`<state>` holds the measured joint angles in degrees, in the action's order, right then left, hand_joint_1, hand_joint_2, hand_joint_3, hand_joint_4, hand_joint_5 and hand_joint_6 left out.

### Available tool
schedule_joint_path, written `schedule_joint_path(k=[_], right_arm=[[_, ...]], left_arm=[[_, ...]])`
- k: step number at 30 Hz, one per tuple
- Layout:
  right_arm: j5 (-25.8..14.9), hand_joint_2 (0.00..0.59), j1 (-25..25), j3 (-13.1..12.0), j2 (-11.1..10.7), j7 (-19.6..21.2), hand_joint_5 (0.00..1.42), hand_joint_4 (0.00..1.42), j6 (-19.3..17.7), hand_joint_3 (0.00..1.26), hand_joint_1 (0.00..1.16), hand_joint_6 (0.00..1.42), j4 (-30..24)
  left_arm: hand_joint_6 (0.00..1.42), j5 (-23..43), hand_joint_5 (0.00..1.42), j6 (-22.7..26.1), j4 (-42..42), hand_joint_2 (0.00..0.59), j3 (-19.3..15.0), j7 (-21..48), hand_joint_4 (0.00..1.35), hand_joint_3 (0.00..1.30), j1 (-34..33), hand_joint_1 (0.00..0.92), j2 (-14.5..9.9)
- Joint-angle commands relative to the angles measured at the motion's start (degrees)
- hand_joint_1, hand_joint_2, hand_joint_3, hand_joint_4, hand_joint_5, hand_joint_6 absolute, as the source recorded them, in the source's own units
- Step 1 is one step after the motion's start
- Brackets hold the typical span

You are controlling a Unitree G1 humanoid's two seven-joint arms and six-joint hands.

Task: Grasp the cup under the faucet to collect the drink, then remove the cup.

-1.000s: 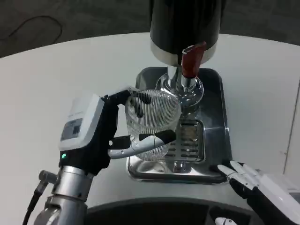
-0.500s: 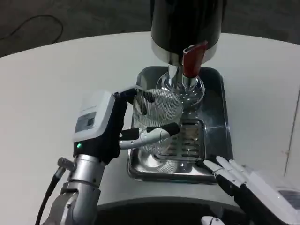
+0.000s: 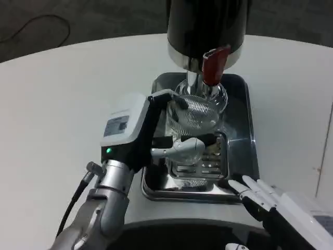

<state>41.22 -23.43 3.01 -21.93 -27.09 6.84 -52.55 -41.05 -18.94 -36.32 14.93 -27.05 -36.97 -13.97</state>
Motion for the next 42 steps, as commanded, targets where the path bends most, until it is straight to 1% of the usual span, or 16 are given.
schedule_joint_path(k=[1, 7, 11, 17, 18, 24, 26, 30, 31, 32, 34, 35, 37, 38, 39, 42], right_arm=[[0.0, 0.427, -2.1, -0.5, 0.1, -0.2, 0.00, 0.00, -0.5, 0.09, 0.17, 0.00, -1.4], [-0.3, 0.427, -3.2, -0.9, -0.2, -0.3, 0.00, 0.00, -1.0, 0.09, 0.17, 0.00, -2.1], [-0.4, 0.428, -3.3, -1.0, -0.3, -0.5, 0.00, 0.00, -1.1, 0.09, 0.16, 0.00, -2.4], [-0.3, 0.429, -3.3, -0.8, -0.4, -0.9, 0.00, 0.00, -1.2, 0.09, 0.16, 0.00, -2.5], [-0.3, 0.429, -3.3, -0.8, -0.3, -0.9, 0.00, 0.00, -1.2, 0.09, 0.16, 0.00, -2.5], [-0.2, 0.428, -3.1, -0.5, -0.2, -1.2, 0.00, 0.00, -1.2, 0.09, 0.15, 0.00, -2.4], [-0.2, 0.426, -3.0, -0.3, -0.2, -1.2, 0.00, 0.00, -1.2, 0.09, 0.15, 0.00, -2.3], [-0.2, 0.424, -2.8, -0.2, -0.3, -1.3, 0.00, 0.00, -1.1, 0.09, 0.15, 0.00, -2.3], [-0.2, 0.424, -2.8, -0.2, -0.3, -1.3, 0.00, 0.00, -1.1, 0.09, 0.15, 0.00, -2.3], [-0.2, 0.424, -2.8, -0.1, -0.3, -1.3, 0.00, 0.00, -1.1, 0.09, 0.15, 0.00, -2.3], [-0.3, 0.423, -2.7, -0.2, -0.3, -1.4, 0.00, 0.00, -1.0, 0.09, 0.15, 0.00, -2.2], [-0.3, 0.423, -2.7, -0.3, -0.3, -1.4, 0.00, 0.00, -1.0, 0.09, 0.15, 0.00, -2.2], [-0.4, 0.423, -2.8, -0.4, -0.4, -1.4, 0.00, 0.00, -1.0, 0.09, 0.15, 0.00, -2.2], [-0.5, 0.423, -2.9, -0.5, -0.4, -1.4, 0.00, 0.00, -1.1, 0.10, 0.15, 0.00, -2.2], [-0.6, 0.423, -3.0, -0.5, -0.4, -1.4, 0.00, 0.00, -1.1, 0.10, 0.15, 0.00, -2.1], [-0.6, 0.423, -3.4, -0.6, -0.4, -1.3, 0.00, 0.00, -1.2, 0.11, 0.15, 0.00, -2.2]], left_arm=[[1.42, -0.4, 1.39, -1.7, -1.6, 0.043, 1.6, -2.4, 1.19, 0.98, -1.6, 0.536, 0.2], [1.42, -1.3, 1.37, -1.9, -2.6, 0.048, 3.9, -3.7, 1.18, 0.98, -1.5, 0.527, -0.1], [1.42, -1.9, 1.35, -1.8, -2.8, 0.046, 5.1, -4.4, 1.13, 0.96, -1.4, 0.521, -0.6], [1.42, -2.6, 1.31, -1.5, -2.3, 0.046, 5.1, -5.3, 1.09, 0.93, -0.6, 0.518, -1.5], [1.42, -2.6, 1.29, -1.5, -2.1, 0.046, 5.0, -5.3, 1.05, 0.91, -0.4, 0.518, -1.8], [1.39, -2.5, 1.20, -0.9, -1.5, 0.035, 4.8, -5.6, 0.96, 0.83, 0.3, 0.505, -2.7], [1.35, -2.5, 1.12, -0.6, -1.3, 0.031, 4.7, -5.2, 0.85, 0.75, 0.4, 0.475, -2.9], [1.30, -1.9, 1.02, 0.7, -1.4, 0.044, 4.8, -2.1, 0.74, 0.62, 0.0, 0.411, -3.4], [1.23, -1.8, 0.96, 0.8, -1.2, 0.071, 4.9, -1.9, 0.66, 0.54, 0.0, 0.375, -3.4], [1.14, -1.9, 0.89, 1.2, -1.0, 0.083, 4.9, -1.6, 0.60, 0.46, 0.0, 0.339, -3.4], [1.11, -1.9, 0.85, 1.6, -0.7, 0.084, 5.1, -1.0, 0.56, 0.41, 0.0, 0.287, -3.4], [1.08, -1.8, 0.80, 1.8, -0.6, 0.086, 5.1, -0.3, 0.53, 0.36, -0.1, 0.280, -3.4], [0.98, -1.5, 0.69, 2.1, -0.5, 0.088, 5.2, 0.8, 0.41, 0.29, -0.2, 0.269, -3.3], [0.91, -1.6, 0.63, 2.3, -0.3, 0.081, 5.3, 1.3, 0.33, 0.21, -0.3, 0.251, -3.3], [0.90, -1.6, 0.60, 2.5, -0.1, 0.080, 5.3, 1.6, 0.31, 0.17, -0.2, 0.241, -3.2], [0.84, -1.5, 0.57, 2.7, 0.4, 0.083, 5.3, 2.6, 0.26, 0.11, -0.1, 0.220, -3.1]])
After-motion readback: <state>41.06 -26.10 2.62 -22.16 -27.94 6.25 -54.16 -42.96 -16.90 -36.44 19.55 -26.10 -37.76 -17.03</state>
